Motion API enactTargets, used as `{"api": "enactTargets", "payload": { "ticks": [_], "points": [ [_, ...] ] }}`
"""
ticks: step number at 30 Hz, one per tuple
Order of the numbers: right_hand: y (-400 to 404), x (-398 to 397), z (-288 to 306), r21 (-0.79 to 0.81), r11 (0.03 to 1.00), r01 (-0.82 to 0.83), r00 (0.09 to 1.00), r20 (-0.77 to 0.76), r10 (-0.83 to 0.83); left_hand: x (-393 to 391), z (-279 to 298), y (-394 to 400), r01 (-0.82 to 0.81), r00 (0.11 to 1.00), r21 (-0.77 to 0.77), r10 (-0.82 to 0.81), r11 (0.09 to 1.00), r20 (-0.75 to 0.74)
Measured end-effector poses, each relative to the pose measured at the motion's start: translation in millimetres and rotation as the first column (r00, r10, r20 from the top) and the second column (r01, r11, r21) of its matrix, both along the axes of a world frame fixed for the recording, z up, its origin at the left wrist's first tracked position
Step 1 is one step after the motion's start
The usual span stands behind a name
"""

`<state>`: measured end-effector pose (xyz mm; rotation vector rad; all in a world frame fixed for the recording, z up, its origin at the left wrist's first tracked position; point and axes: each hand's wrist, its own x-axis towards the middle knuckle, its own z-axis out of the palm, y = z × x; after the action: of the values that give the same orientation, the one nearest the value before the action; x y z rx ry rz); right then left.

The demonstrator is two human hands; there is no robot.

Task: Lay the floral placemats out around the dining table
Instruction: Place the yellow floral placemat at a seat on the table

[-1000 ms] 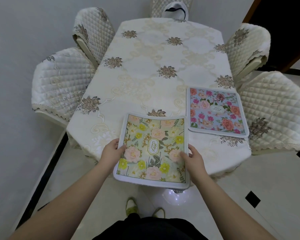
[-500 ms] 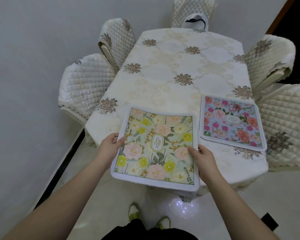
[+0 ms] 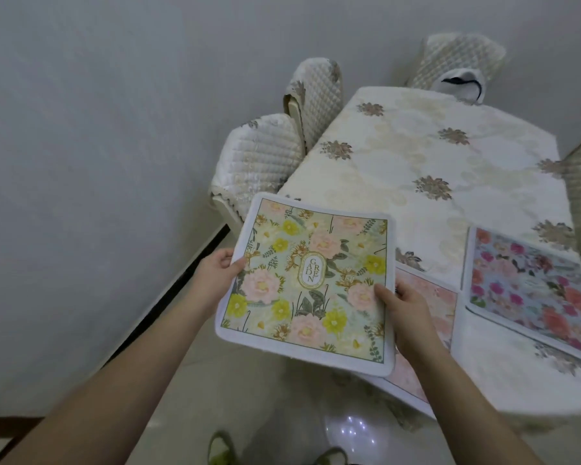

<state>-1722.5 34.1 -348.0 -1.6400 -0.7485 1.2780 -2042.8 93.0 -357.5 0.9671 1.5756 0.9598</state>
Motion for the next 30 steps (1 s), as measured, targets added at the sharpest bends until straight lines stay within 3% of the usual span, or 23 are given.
{"api": "enactTargets", "payload": {
  "ticks": [6, 14, 22, 30],
  "points": [
    [15.7, -106.2, 13.7, 0.013, 0.996, -0.087, 0.995, 0.047, 0.086, -104.0, 11.2, -7.6, -0.060, 0.998, 0.018, 0.060, 0.998, 0.019],
    [34.5, -213.1, 36.0, 0.058, 0.989, -0.133, 0.991, 0.035, 0.131, -210.8, 24.3, 1.1, -0.127, 0.988, 0.063, 0.132, 0.990, -0.085],
    [60.9, -233.4, 38.2, 0.098, 0.992, -0.076, 0.997, -0.019, 0.079, -226.1, 26.4, 44.7, -0.089, 0.982, 0.111, 0.106, 0.990, -0.157],
    [123.7, -204.9, 17.7, 0.109, 0.994, -0.028, 0.998, 0.055, 0.022, -198.6, 23.3, 124.1, -0.010, 0.986, 0.089, 0.025, 0.996, -0.167]
  ]
}}
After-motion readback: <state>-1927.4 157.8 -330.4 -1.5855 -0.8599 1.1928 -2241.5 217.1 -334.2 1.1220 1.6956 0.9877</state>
